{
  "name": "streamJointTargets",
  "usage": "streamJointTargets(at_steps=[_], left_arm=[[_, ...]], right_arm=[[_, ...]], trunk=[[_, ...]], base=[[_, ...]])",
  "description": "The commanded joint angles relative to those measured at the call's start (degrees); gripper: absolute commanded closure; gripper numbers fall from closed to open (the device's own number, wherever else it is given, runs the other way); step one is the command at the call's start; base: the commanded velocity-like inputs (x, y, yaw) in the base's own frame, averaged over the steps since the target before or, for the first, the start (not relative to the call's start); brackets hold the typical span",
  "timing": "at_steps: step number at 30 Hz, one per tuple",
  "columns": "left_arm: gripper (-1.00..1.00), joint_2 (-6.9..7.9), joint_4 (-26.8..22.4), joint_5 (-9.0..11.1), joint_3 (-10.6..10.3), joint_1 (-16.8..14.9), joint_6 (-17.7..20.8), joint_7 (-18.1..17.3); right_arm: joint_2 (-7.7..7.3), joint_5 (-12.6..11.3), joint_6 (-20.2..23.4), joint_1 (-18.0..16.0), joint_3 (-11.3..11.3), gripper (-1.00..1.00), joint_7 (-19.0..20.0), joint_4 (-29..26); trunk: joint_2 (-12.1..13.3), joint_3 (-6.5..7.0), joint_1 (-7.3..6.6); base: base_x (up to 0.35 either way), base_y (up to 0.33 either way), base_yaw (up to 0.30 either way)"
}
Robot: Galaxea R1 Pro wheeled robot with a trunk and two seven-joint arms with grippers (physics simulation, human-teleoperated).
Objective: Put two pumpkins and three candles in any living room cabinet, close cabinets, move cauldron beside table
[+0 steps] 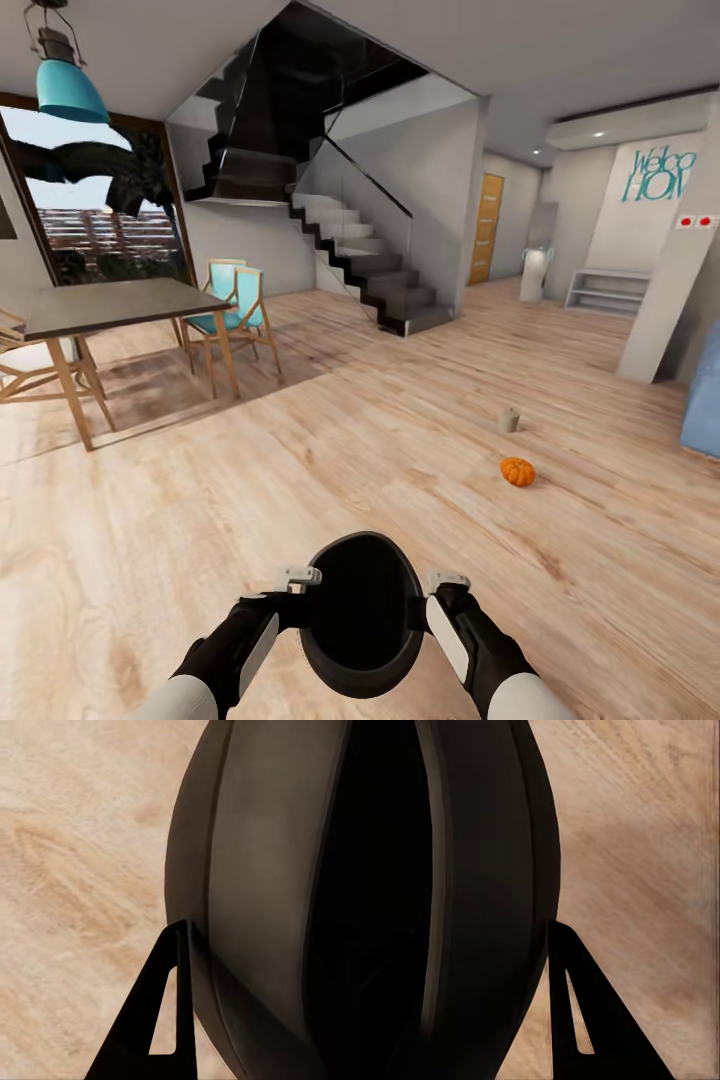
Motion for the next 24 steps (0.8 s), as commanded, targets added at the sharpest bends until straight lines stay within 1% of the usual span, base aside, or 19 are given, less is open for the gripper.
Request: streamJointTargets(at_steps=[1,17,24], left_arm=[[1.0,-0.05,-0.11,1.36,0.2,0.01,0.36,-1.27],[1.0,-0.05,-0.11,1.36,0.2,0.01,0.36,-1.27],[1.0,-0.05,-0.11,1.36,0.2,0.01,0.36,-1.29]], right_arm=[[0.02,-1.91,-0.27,-0.05,-0.05,1.0,1.43,-0.96],[0.02,-1.91,-0.27,-0.05,-0.05,1.0,1.43,-0.96],[0.02,-1.91,-0.27,-0.05,-0.05,1.0,1.43,-0.96]], trunk=[[-0.03,-0.05,-0.02],[-0.03,-0.05,-0.02],[-0.03,-0.05,-0.02]], base=[[0.0,0.001,-0.292],[0.0,0.002,-0.292],[0.0,0.115,-0.292]])
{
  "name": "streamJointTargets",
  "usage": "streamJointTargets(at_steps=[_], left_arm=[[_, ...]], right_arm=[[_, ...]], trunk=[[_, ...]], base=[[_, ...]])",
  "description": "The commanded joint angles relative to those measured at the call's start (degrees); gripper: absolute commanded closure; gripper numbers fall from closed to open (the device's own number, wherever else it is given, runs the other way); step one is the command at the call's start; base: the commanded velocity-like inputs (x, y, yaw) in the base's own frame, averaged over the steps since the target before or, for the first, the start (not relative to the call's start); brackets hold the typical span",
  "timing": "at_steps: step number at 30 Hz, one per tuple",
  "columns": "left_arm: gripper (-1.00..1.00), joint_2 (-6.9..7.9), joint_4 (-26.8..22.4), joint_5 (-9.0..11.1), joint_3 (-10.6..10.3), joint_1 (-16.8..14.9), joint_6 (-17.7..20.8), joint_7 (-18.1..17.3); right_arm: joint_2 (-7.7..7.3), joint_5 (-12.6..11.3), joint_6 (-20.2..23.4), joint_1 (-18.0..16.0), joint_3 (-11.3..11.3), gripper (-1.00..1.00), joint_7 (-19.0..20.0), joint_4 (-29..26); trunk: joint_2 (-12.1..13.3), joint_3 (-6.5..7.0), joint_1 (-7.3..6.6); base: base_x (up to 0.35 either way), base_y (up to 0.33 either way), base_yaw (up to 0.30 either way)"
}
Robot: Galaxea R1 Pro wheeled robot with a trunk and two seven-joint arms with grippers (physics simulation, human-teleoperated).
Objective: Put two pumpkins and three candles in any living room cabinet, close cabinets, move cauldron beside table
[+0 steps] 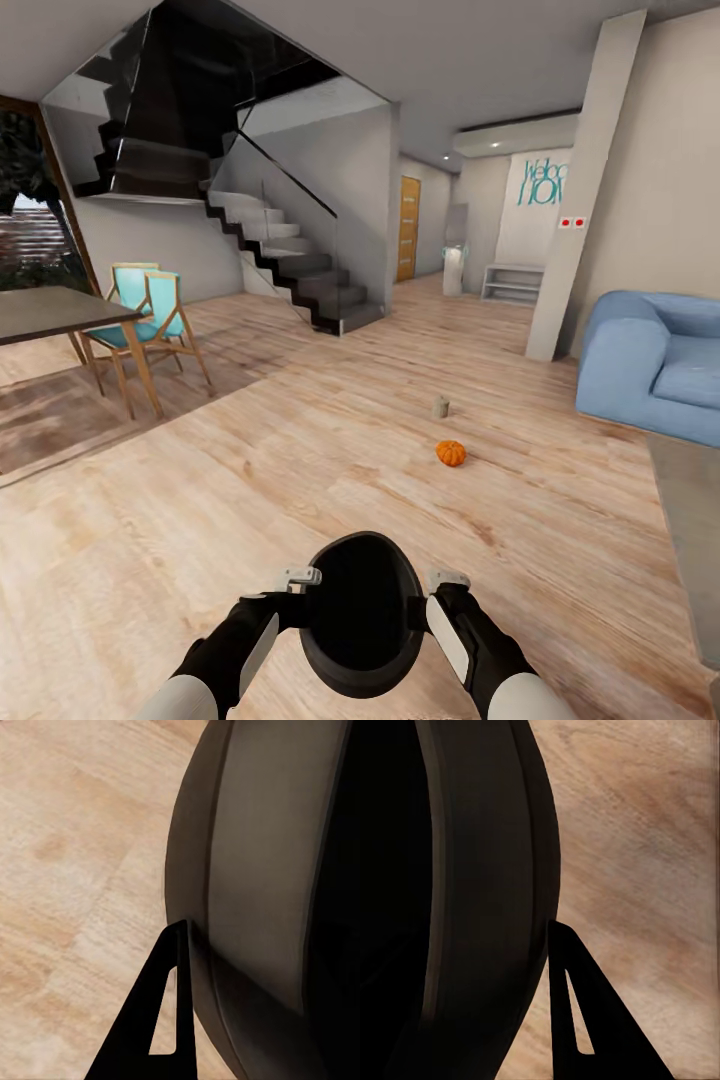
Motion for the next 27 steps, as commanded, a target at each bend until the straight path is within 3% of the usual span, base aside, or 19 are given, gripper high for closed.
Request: streamJointTargets(at_steps=[1,18,27], left_arm=[[1.0,-0.04,-0.1,1.36,0.18,0.01,0.35,-1.28],[1.0,-0.04,-0.12,1.36,0.18,0.01,0.43,-1.33],[1.0,-0.04,-0.18,1.36,0.18,0.01,0.38,-1.34]], right_arm=[[0.03,-1.91,-0.27,-0.06,-0.07,1.0,1.41,-0.96],[0.03,-1.91,-0.27,-0.06,-0.07,1.0,1.44,-0.96],[0.03,-1.91,-0.27,-0.06,-0.07,1.0,1.43,-0.96]], trunk=[[-0.03,-0.05,-0.02],[-0.03,-0.05,-0.02],[-0.03,-0.05,-0.02]], base=[[0.0,0.19,-0.292],[0.0,0.224,-0.292],[0.0,0.05,-0.292]])
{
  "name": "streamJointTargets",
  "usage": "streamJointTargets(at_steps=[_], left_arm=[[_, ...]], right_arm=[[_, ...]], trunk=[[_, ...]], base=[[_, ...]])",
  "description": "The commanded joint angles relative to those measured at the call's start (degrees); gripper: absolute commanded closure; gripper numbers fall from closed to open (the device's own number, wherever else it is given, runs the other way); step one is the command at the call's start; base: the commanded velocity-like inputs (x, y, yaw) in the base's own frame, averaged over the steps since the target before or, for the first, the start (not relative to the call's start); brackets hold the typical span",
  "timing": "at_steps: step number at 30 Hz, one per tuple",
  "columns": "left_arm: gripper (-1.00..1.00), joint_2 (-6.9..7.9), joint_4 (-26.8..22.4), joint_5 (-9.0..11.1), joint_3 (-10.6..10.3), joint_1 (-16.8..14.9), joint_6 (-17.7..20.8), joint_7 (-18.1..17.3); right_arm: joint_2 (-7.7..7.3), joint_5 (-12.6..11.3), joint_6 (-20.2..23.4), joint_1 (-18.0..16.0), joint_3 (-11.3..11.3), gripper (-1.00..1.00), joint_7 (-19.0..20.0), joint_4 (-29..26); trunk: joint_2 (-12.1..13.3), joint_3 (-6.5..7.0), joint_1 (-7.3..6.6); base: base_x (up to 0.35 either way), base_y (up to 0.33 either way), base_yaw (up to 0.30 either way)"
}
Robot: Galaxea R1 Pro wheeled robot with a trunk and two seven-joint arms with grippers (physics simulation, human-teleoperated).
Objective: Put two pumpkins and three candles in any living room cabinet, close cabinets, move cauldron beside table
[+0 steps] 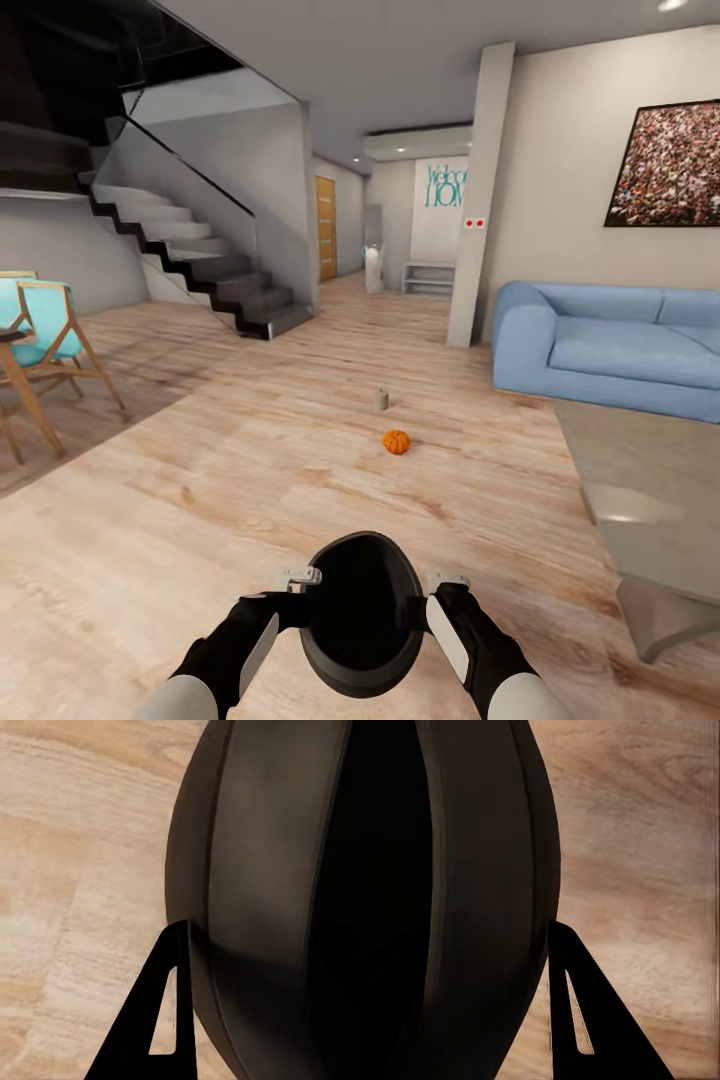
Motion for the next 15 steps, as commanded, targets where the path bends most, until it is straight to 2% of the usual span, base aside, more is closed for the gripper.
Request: streamJointTargets(at_steps=[1,15], left_arm=[[1.0,-0.05,-0.1,1.34,0.22,0.01,0.35,-1.36],[1.0,-0.05,-0.77,1.35,0.22,0.07,0.47,-1.36]], right_arm=[[0.02,-1.87,-0.26,-0.05,-0.07,1.0,1.46,-0.89],[0.02,-1.87,-0.23,-0.05,-0.07,1.0,1.53,-0.89]], trunk=[[-0.03,-0.06,-0.02],[-0.03,-0.06,-0.02]], base=[[0.0,0.006,-0.292],[0.0,0.001,-0.292]])
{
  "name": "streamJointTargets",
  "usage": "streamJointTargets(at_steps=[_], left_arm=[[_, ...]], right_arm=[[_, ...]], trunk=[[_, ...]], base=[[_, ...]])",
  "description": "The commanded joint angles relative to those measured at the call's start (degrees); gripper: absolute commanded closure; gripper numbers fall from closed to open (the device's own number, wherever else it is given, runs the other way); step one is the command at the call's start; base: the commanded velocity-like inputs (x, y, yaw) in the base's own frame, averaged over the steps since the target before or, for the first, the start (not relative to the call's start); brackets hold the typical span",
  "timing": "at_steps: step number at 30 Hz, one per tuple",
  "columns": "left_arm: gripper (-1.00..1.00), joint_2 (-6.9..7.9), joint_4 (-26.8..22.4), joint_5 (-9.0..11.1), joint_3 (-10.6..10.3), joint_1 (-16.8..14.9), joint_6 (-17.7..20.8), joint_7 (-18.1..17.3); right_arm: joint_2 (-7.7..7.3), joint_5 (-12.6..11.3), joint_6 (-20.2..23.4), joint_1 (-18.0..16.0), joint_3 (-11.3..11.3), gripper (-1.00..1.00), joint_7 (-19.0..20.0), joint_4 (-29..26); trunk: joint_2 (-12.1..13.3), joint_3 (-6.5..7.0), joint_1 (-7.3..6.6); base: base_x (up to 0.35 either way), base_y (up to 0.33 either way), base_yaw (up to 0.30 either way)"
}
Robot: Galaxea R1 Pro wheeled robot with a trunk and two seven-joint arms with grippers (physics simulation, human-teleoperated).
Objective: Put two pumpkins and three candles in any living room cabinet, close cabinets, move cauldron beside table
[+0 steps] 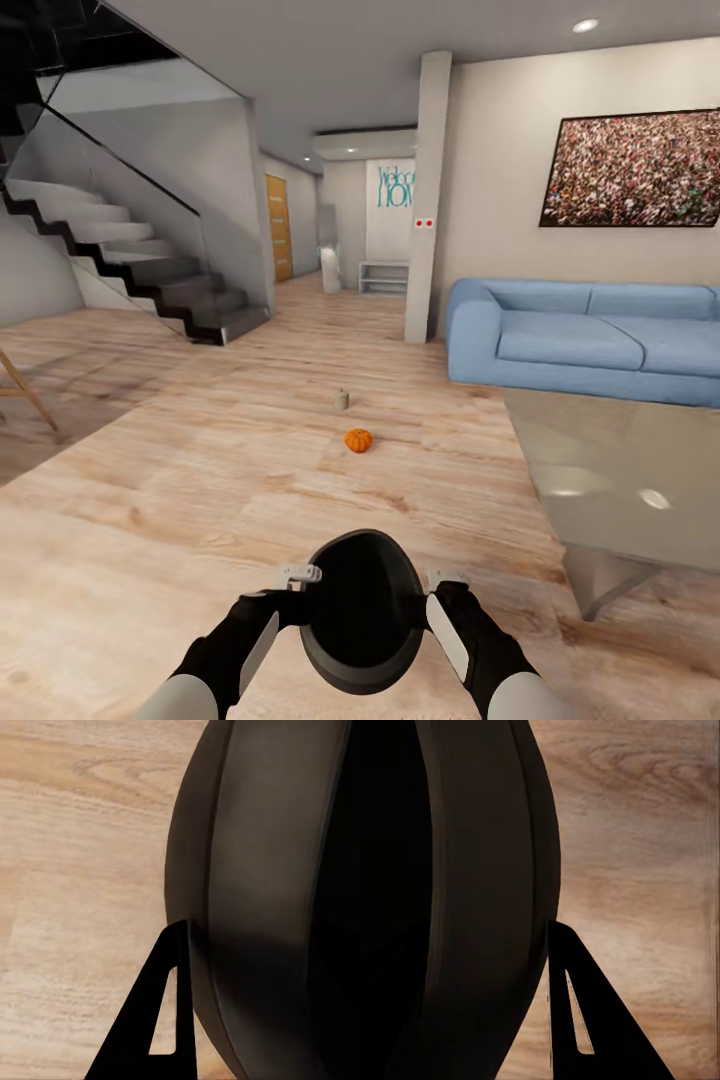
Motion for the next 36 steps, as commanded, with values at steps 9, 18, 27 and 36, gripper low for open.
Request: streamJointTargets(at_steps=[9,18,27,36], left_arm=[[1.0,-0.04,-0.23,1.33,0.26,0.03,0.39,-1.42],[1.0,-0.04,-0.24,1.33,0.26,0.03,0.4,-1.42],[1.0,-0.04,-0.24,1.33,0.26,0.03,0.4,-1.42],[1.0,-0.04,-0.24,1.33,0.26,0.02,0.4,-1.42]], right_arm=[[0.01,-2.01,-0.31,-0.06,-0.02,1.0,1.5,-0.33],[0.01,-1.93,-0.28,-0.05,-0.02,1.0,4.5,-0.31],[0.01,-1.92,-0.26,0.01,-0.02,1.0,4.9,-0.26],[0.01,-1.92,-0.26,-0.02,-0.02,1.0,4.92,-0.29]], trunk=[[-0.03,-0.06,-0.02],[-0.03,-0.06,-0.02],[-0.03,-0.06,-0.02],[-0.03,-0.06,-0.02]], base=[[0.0,0.0,-0.293],[0.0,0.0,-0.19],[0.0,0.0,-0.019],[0.0,0.003,-0.001]])
